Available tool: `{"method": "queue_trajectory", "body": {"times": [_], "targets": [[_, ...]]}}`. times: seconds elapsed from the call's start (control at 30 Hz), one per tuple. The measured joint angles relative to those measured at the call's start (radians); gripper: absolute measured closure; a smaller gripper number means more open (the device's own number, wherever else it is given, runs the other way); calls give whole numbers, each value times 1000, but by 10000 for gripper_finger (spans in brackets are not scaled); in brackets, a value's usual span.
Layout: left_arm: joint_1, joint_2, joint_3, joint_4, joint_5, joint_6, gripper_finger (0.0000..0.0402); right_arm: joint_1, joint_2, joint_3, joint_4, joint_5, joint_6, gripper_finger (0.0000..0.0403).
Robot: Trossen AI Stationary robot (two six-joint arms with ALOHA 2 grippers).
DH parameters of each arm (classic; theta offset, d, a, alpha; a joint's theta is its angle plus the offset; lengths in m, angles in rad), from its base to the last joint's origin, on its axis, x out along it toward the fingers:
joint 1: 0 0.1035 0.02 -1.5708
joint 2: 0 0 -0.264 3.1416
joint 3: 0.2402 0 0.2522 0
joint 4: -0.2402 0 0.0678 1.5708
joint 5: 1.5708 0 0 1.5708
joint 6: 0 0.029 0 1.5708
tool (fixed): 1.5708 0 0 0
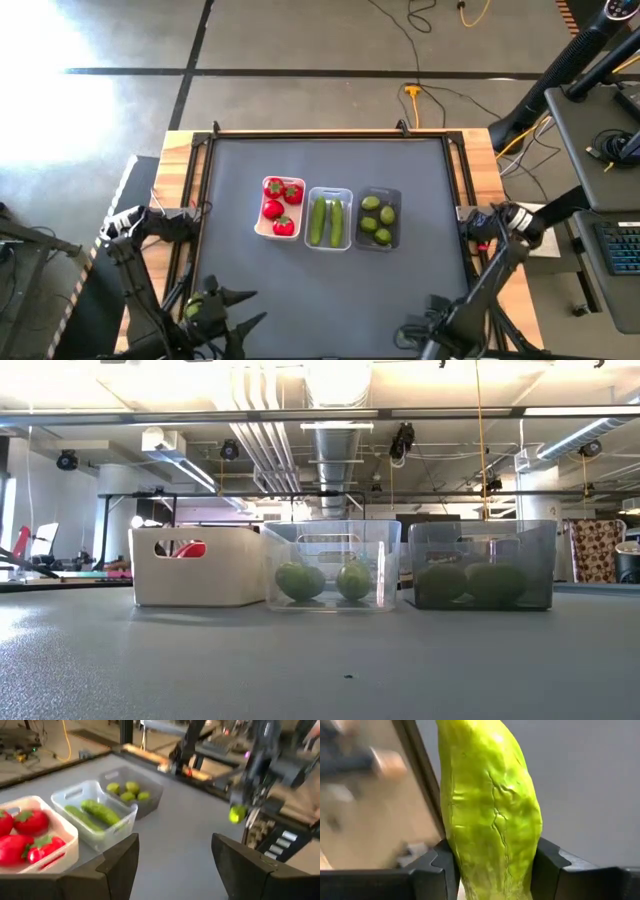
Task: Sort produce into baskets
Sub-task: Put the green cucumber into the transparent bin
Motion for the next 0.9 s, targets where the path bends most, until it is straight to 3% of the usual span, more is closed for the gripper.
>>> {"method": "queue_trajectory", "body": {"times": [0.17, 0.27, 0.43, 0.6, 0.7, 0.9], "targets": [[33, 0, -57, 149, 101, 156, 171, -151, -54, 127, 0, 338, 49, 244], [54, 3, -103, 290, 167, 255, 171, -286, -86, 144, 11, 443, 26, 239], [82, 28, -164, 476, 221, 335, 170, -562, -97, 134, 104, 453, -30, 244], [86, 49, -169, 477, 285, 282, 170, -796, -57, 131, 291, 430, -26, 236], [86, 54, -169, 470, 328, 260, 170, -889, -16, 131, 356, 341, 15, 235], [86, 54, -169, 464, 350, 223, 170, -945, 67, 130, 252, 345, 120, 223]]}}
